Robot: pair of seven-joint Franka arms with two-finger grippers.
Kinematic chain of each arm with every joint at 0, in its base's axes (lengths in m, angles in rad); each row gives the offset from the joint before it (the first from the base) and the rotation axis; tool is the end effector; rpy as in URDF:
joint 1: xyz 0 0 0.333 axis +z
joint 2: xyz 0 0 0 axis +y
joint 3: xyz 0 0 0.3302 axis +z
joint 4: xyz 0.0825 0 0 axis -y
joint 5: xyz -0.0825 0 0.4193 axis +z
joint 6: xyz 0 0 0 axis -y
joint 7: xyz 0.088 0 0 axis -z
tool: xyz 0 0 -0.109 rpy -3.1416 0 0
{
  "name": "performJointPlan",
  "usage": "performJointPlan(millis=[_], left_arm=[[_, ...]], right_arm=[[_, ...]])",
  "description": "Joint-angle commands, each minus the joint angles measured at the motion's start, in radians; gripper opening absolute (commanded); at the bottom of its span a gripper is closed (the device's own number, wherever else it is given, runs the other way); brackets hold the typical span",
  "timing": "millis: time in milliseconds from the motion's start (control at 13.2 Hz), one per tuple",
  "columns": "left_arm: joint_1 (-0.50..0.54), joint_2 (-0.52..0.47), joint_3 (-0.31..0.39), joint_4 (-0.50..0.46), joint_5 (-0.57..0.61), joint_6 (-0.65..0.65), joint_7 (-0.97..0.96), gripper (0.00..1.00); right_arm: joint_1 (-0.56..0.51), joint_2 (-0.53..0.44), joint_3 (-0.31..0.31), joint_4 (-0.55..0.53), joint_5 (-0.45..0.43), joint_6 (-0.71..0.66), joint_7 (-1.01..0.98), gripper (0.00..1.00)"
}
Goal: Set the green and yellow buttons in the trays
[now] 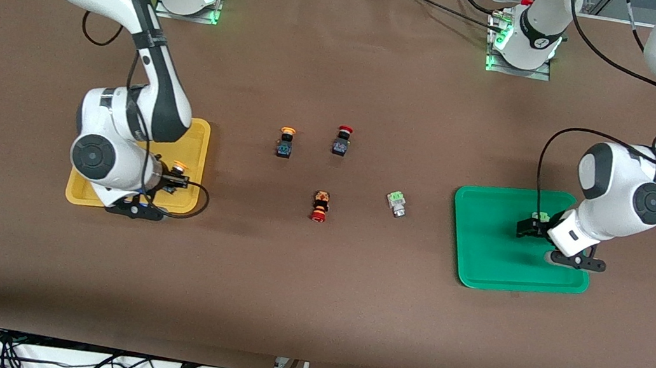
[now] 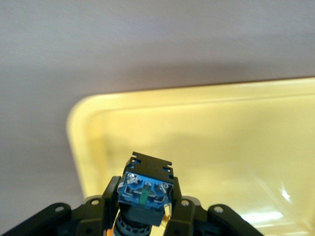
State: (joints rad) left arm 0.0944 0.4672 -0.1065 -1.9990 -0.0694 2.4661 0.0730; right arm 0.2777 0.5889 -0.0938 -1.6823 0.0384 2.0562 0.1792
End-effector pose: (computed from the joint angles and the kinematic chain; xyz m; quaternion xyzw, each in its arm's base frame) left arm 0.6372 -0.0065 0.2076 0.9989 -0.0098 0.0021 0.0456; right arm 0.6757 0.1334 0.2308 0.9943 -0.0033 -0.1022 0.0297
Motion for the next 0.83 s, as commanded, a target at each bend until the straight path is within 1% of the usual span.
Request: performJointPlan(millis=[0, 151, 227, 303, 378, 454, 530, 606, 757], left_arm=[[-0.068, 0.008, -0.056, 0.04, -0.03, -0.016, -0.173, 1.0], [-0.12, 0.034, -0.103, 0.09, -0.017, -0.015, -0.365, 1.0], [-0.157, 0.047, -0.108, 0.106, -0.015, -0.015, -0.436, 1.0], [-0.188, 0.054, -0.108, 0.114, -0.013, -0.013, -0.488, 1.0], [-0.22, 0.068, -0.108, 0.121, -0.001, -0.006, -0.539, 1.0], [-0.254, 0.086, -0.108, 0.137, 0.026, -0.006, -0.603, 1.0], [-0.28, 0.103, -0.108, 0.161, 0.051, -0.006, -0.674, 1.0], [-0.306, 0.117, -0.108, 0.176, 0.075, -0.006, -0.746, 1.0], [-0.375, 0.155, -0.108, 0.192, 0.17, -0.006, -0.904, 1.0]], right_arm=[[0.003, -0.092, -0.056, -0.176, -0.002, 0.097, -0.099, 0.32], [0.0, -0.092, -0.09, -0.273, 0.006, 0.244, -0.18, 0.32], [-0.02, -0.084, -0.092, -0.301, 0.009, 0.302, -0.2, 0.33], [-0.028, -0.077, -0.092, -0.307, 0.012, 0.318, -0.208, 0.36], [-0.028, -0.077, -0.092, -0.306, 0.015, 0.318, -0.21, 0.45], [-0.028, -0.08, -0.09, -0.303, 0.015, 0.314, -0.207, 0.6], [-0.028, -0.087, -0.089, -0.298, 0.015, 0.306, -0.204, 0.69], [-0.026, -0.103, -0.087, -0.295, 0.015, 0.291, -0.201, 0.76], [-0.019, -0.123, -0.084, -0.246, 0.017, 0.19, -0.175, 0.78]])
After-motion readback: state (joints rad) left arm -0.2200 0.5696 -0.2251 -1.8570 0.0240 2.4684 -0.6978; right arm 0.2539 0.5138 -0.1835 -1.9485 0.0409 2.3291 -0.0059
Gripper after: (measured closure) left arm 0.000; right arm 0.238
